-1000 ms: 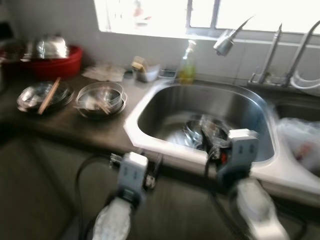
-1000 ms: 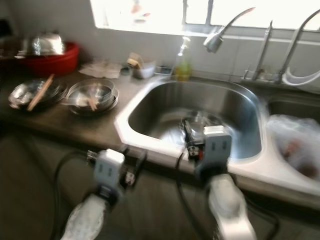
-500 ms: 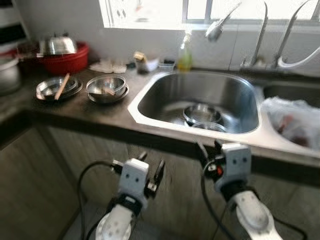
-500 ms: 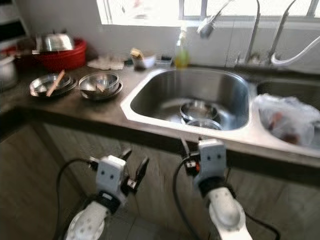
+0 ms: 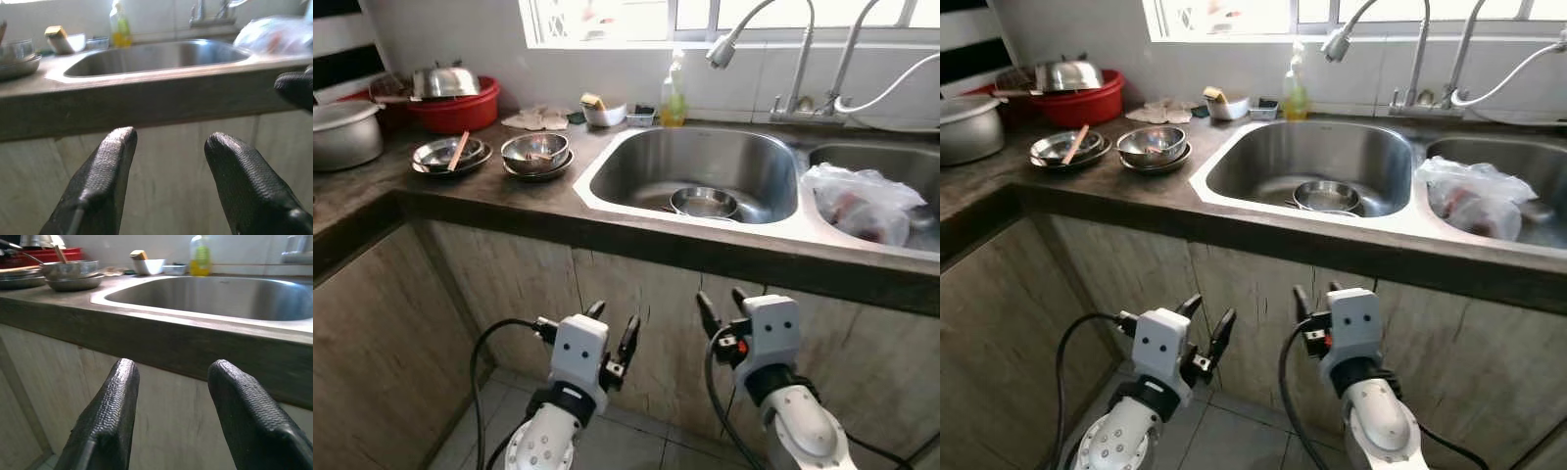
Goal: Kitchen organization
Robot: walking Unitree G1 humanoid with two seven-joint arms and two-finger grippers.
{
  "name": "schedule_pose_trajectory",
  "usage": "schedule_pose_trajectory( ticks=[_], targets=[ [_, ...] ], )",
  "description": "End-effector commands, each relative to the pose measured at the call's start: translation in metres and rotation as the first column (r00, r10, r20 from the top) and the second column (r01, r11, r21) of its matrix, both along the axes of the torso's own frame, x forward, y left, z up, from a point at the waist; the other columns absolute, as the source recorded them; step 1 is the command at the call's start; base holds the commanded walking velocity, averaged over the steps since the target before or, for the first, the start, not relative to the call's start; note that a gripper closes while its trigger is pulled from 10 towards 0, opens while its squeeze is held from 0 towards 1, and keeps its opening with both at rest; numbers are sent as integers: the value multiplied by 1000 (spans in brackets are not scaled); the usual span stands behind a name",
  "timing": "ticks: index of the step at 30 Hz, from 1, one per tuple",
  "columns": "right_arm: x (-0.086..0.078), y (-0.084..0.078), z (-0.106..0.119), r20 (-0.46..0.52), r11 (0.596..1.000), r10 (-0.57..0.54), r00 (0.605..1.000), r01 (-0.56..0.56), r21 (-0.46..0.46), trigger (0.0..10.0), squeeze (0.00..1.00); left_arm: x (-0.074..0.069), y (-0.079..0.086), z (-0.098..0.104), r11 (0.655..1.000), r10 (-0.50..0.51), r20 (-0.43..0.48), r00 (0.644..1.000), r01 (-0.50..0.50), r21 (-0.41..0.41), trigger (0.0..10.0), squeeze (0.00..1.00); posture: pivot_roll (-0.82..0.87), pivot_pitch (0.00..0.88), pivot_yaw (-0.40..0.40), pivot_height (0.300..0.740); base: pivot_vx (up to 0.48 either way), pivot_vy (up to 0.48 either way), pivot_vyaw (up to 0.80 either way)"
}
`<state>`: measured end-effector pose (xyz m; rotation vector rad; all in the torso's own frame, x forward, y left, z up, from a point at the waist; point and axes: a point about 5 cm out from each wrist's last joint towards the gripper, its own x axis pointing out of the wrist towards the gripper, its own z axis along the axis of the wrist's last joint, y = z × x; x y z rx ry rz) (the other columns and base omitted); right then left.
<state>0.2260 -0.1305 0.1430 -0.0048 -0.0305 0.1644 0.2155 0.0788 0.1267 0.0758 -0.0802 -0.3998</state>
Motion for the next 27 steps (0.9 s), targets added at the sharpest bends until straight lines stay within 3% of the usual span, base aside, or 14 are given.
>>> schedule_pose_trajectory(
  ticks=[1, 9, 27],
  targets=[
    [1, 6, 4, 20, 1000, 21, 1000, -22, 16, 10000, 0, 1, 5, 0, 1000, 11, -2, 1000, -11, 20, 10000, 0, 31, 4, -12, 740, -315, 0, 0],
    [1, 7, 3, 21, 1000, 23, 1000, -23, 8, 10000, 0, 1, 8, -2, 999, 13, -10, 1000, -12, 38, 10000, 0, 41, 6, -12, 740, -288, 0, 0],
    [0, 8, 0, 15, 1000, 27, 1000, -27, -16, 10000, 0, 0, 6, -4, 999, 13, -20, 1000, -12, 38, 10000, 0, 44, 0, -15, 740, 0, 0, 0]
  ],
)
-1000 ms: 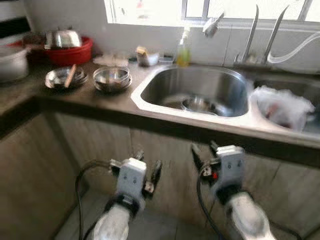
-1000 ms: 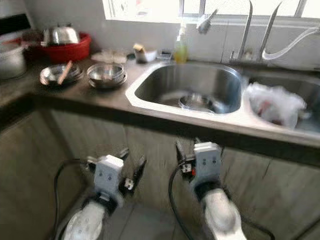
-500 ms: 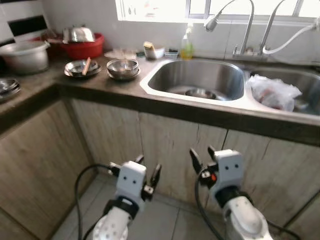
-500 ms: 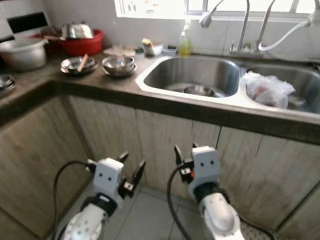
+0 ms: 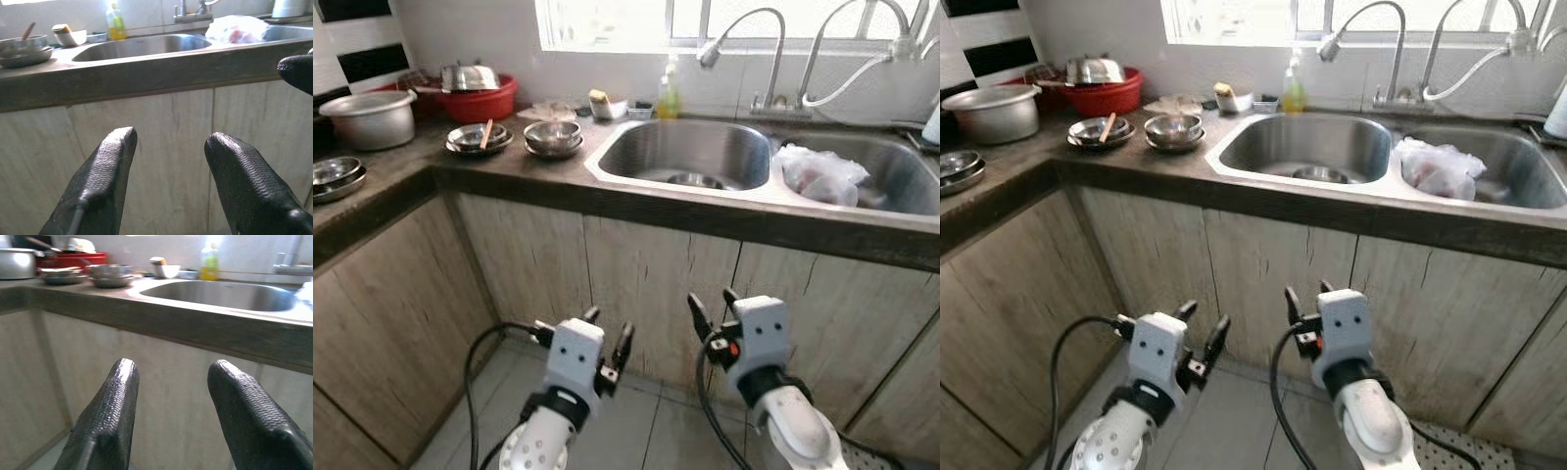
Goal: Kitchen organization
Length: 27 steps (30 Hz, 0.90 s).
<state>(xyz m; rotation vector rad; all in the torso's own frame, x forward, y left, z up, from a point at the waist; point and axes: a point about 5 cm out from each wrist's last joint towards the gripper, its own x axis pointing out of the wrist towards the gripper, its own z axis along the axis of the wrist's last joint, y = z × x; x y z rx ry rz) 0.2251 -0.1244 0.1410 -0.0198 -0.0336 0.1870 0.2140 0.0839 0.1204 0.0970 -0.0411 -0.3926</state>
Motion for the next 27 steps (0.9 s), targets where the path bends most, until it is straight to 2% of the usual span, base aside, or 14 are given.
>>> schedule_pose_trajectory(
  ticks=[1, 5, 17, 27],
  targets=[
    [1, 2, 2, 11, 1000, 5, 1000, -5, -2, 10000, 0, 1, 1, 2, 1000, 2, 13, 1000, -2, 10, 10000, 0, 43, 0, -12, 740, 0, 0, 0],
    [2, 2, 3, 16, 1000, 7, 1000, -7, -4, 10000, 0, 1, 0, 2, 1000, -3, 15, 1000, 3, 13, 10000, 0, 41, 0, -17, 740, 0, 0, 0],
    [1, 6, 3, 19, 1000, 17, 1000, -16, -26, 10000, 0, 2, -1, 3, 1000, -2, 18, 1000, 2, 13, 10000, 0, 41, 15, -17, 740, 291, 0, 0],
    [2, 6, 4, 27, 999, 23, 999, -22, -36, 10000, 0, 2, -1, 3, 1000, 2, 15, 1000, -2, 14, 10000, 0, 41, 16, -18, 740, 307, 0, 797]
  ],
)
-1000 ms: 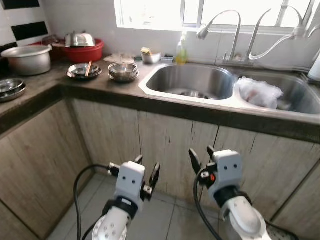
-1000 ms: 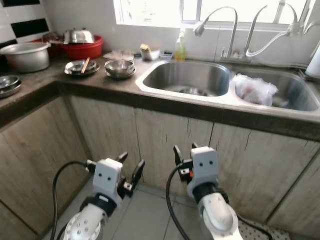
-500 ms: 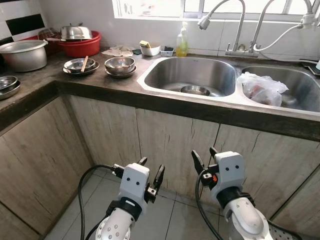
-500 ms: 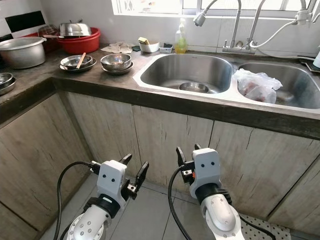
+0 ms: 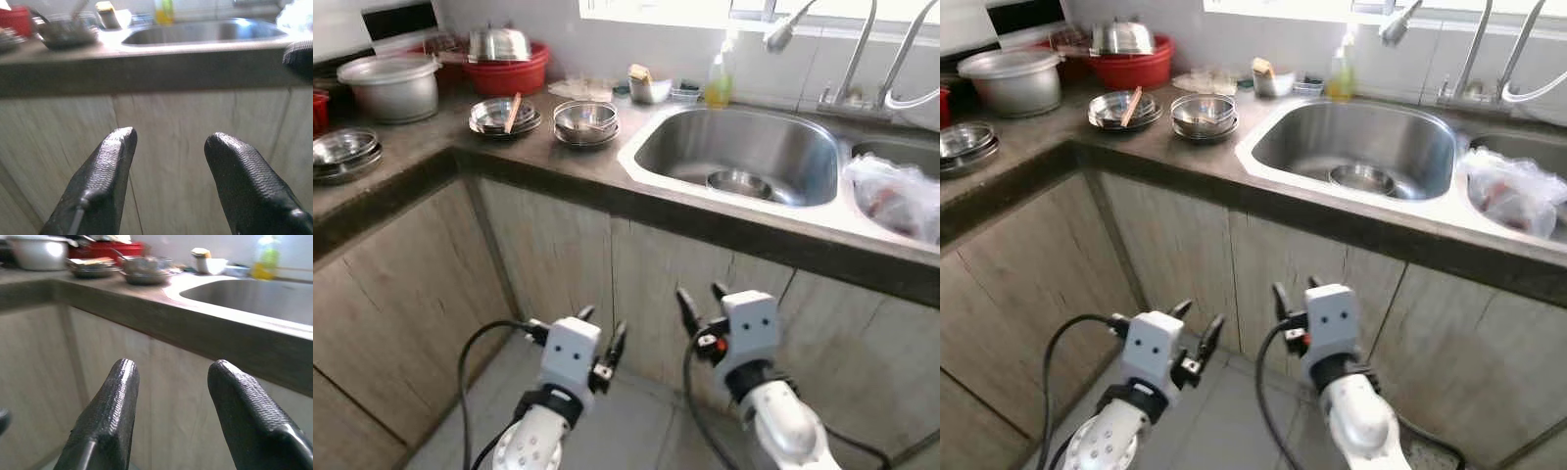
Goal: Kitchen organization
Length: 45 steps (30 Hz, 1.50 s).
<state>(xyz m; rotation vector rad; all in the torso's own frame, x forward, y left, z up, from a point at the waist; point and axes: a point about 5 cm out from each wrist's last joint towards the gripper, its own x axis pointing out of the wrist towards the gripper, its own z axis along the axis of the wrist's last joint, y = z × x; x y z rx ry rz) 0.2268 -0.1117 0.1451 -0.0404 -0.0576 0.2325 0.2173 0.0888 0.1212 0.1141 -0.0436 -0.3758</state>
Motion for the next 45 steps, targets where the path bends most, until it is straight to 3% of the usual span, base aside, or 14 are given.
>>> schedule_pose_trajectory(
  ticks=[1, 27, 45],
  targets=[
    [0, -6, 0, 4, 1000, -22, 1000, 22, -18, 10000, 0, -1, -6, 2, 1000, -16, 9, 1000, 16, -2, 10000, 0, 40, 16, -16, 740, 296, 0, 800],
    [7, -7, 3, 20, 999, -31, 999, 31, -11, 10000, 0, 1, -5, 0, 1000, -19, 6, 1000, 19, -1, 10000, 0, 39, 0, -14, 740, 294, 0, 800],
    [12, -9, 5, 34, 999, -32, 999, 32, 7, 10000, 0, 0, -5, -2, 1000, -24, 5, 1000, 24, 4, 10000, 0, 45, 0, -11, 740, 290, 0, 0]
  ],
)
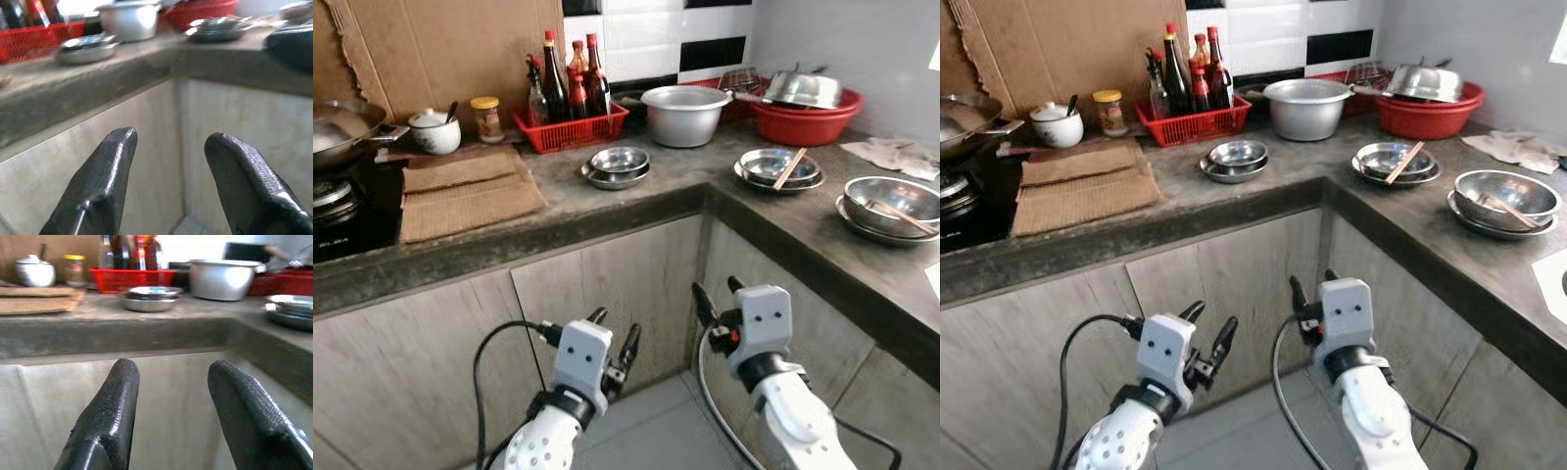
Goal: Kitchen organization
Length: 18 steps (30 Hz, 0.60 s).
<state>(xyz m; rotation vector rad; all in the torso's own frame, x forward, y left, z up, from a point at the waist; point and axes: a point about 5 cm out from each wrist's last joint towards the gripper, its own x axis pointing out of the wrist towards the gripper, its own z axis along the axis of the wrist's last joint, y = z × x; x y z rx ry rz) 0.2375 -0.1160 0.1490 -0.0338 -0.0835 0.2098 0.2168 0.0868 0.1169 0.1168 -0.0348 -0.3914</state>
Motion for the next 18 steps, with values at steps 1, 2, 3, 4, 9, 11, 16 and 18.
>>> schedule_pose_trajectory(
  ticks=[1, 2, 3, 4, 9, 11, 16, 18],
  targets=[
    [2, -5, 2, 10, 1000, -12, 1000, 12, -4, 10000, 0, 1, -3, 3, 1000, -9, 15, 1000, 9, -1, 10000, 0, 45, 0, -11, 740, 289, 0, 0],
    [2, -5, 2, 12, 1000, -14, 1000, 15, -4, 10000, 0, 1, -3, 3, 1000, -9, 16, 1000, 9, 0, 10000, 0, 45, 0, -11, 740, 289, 0, 0],
    [2, -5, 2, 12, 1000, -14, 1000, 15, -4, 10000, 0, 1, -3, 3, 1000, -9, 16, 1000, 9, 0, 10000, 0, 45, 0, -11, 740, 289, 0, 0],
    [3, -6, 3, 15, 1000, -13, 1000, 13, -7, 10000, 0, 2, -3, 4, 1000, -8, 18, 1000, 8, -2, 10000, 0, 49, 0, -16, 740, 292, 0, 0],
    [3, -4, 4, 25, 1000, 3, 1000, -2, -26, 10000, 0, 2, -4, 4, 1000, -6, 19, 1000, 6, -4, 10000, 0, 50, 0, -20, 740, 291, 0, 320],
    [4, -4, 5, 28, 1000, 5, 1000, -4, -28, 10000, 0, 2, -4, 4, 1000, -6, 19, 1000, 6, -5, 10000, 0, 50, 0, -20, 740, 289, 0, 800],
    [7, -3, 8, 37, 1000, 3, 999, -3, -21, 10000, 0, 2, -4, 4, 1000, -4, 19, 1000, 4, -4, 10000, 0, 51, 0, -20, 740, 291, 0, 320],
    [8, -3, 10, 41, 1000, 0, 999, 0, -13, 10000, 0, 2, -4, 5, 1000, -4, 20, 1000, 4, -4, 10000, 0, 49, 0, -22, 740, 289, 0, 0]
  ],
)
